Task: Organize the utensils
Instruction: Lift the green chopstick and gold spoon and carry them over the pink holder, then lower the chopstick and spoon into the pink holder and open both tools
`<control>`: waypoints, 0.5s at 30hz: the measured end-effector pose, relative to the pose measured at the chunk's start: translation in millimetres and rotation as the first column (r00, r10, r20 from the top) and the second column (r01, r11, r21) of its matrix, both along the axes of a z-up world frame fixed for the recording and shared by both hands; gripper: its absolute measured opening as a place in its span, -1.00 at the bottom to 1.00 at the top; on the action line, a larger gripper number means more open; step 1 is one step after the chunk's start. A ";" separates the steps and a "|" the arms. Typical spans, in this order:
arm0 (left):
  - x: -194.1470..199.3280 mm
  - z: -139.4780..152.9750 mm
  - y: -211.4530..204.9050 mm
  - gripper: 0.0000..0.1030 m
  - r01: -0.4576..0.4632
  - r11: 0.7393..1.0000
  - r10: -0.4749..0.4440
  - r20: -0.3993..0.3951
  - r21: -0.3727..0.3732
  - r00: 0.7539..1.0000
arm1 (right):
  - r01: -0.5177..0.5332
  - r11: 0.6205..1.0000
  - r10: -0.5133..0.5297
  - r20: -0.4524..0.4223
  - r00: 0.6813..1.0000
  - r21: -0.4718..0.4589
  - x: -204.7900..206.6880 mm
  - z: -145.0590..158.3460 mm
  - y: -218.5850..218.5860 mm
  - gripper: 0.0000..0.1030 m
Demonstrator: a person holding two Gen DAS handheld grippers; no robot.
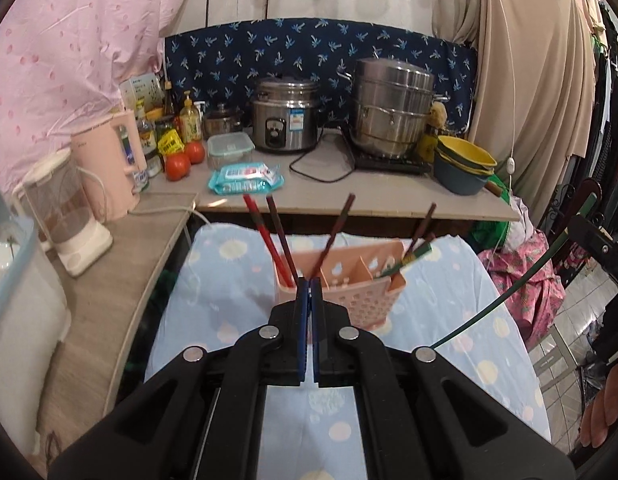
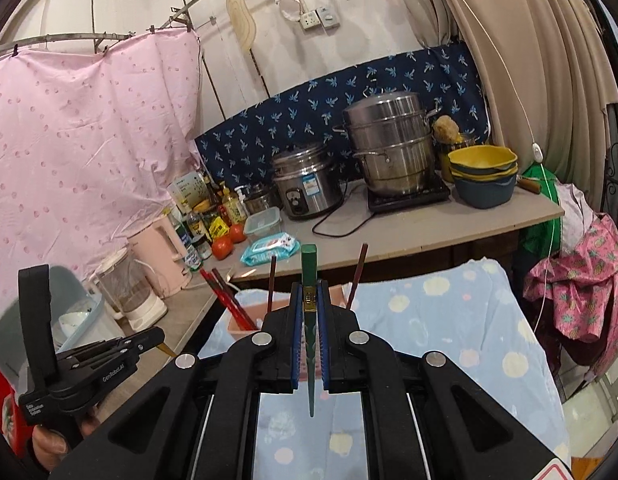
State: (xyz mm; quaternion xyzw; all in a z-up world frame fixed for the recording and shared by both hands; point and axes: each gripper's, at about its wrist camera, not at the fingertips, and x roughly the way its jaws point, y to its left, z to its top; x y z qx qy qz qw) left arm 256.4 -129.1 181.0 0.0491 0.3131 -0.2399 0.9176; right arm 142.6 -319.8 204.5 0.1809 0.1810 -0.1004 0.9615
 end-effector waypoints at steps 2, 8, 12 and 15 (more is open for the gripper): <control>12.7 9.3 -4.6 -0.98 -0.005 1.000 0.005 0.014 -0.007 1.000 | 0.001 1.000 -0.001 0.020 1.000 -0.007 12.3 10.0 -3.3 -0.86; 49.7 23.7 -21.4 -0.98 -0.023 1.000 0.023 0.043 0.003 0.999 | -0.004 1.000 0.004 0.070 0.998 -0.001 52.6 31.3 -10.8 -0.86; 72.4 15.5 -32.5 -0.98 -0.027 0.999 0.026 0.027 0.020 0.999 | -0.007 1.000 0.007 0.080 0.997 -0.007 80.3 34.6 -12.5 -0.86; 82.7 2.1 -39.2 -0.98 -0.023 0.999 0.023 0.007 0.036 1.000 | -0.009 1.000 0.009 0.070 0.997 -0.009 98.1 28.6 -13.3 -0.86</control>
